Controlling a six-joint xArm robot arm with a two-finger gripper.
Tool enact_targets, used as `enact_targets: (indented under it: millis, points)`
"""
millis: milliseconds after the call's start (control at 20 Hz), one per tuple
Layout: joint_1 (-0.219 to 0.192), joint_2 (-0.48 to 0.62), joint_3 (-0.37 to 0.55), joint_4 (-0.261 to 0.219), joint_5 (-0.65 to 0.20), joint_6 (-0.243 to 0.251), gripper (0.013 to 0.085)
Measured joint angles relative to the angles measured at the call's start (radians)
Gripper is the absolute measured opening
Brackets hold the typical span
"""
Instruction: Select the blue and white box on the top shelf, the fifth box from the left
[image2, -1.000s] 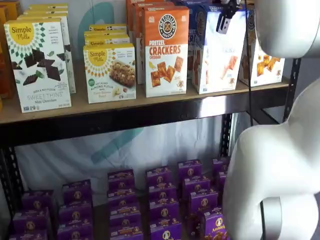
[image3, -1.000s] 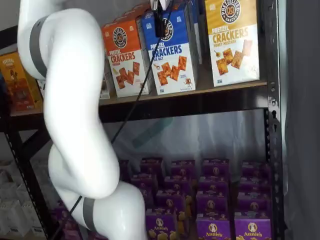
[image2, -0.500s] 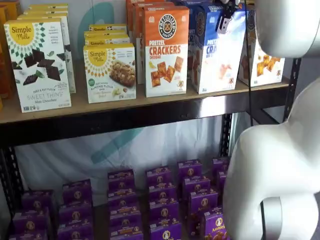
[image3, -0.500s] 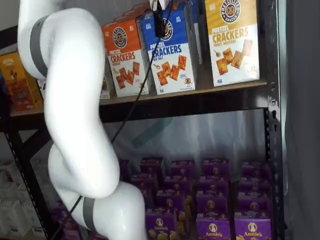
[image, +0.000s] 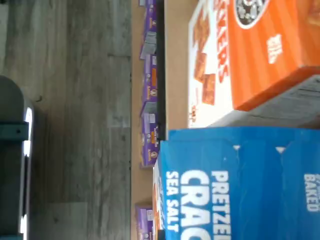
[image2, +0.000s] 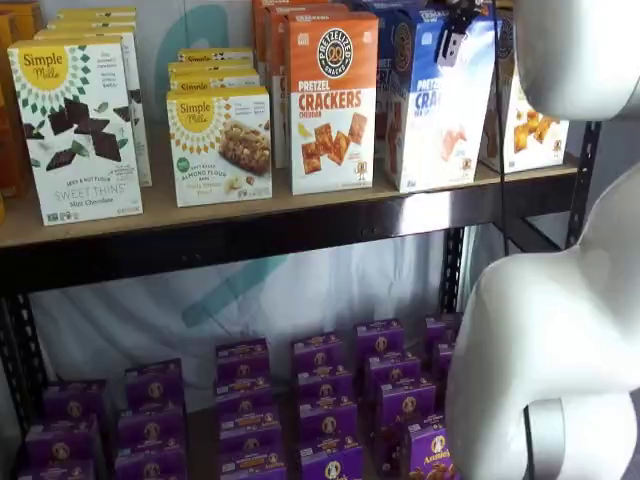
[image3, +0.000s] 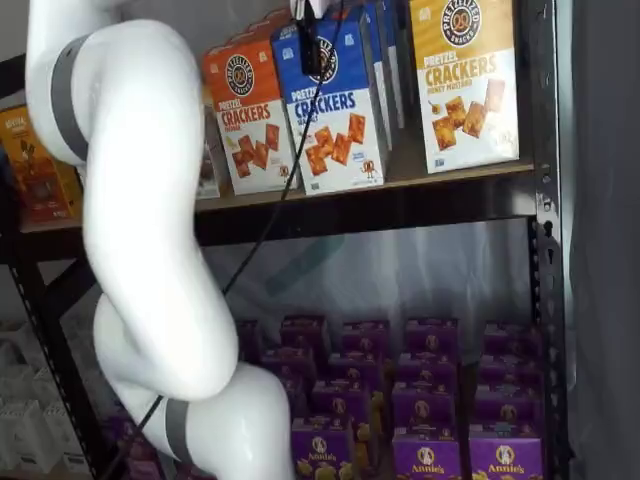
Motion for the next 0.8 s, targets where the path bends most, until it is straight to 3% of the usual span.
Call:
enact_targets:
  millis: [600, 800]
  points:
    - [-0.022, -0.153, 0.144, -0.008, 0.072, -0.02, 0.053]
    - [-0.047, -0.194, 0.19, -0.007, 0.088, -0.044, 0.053]
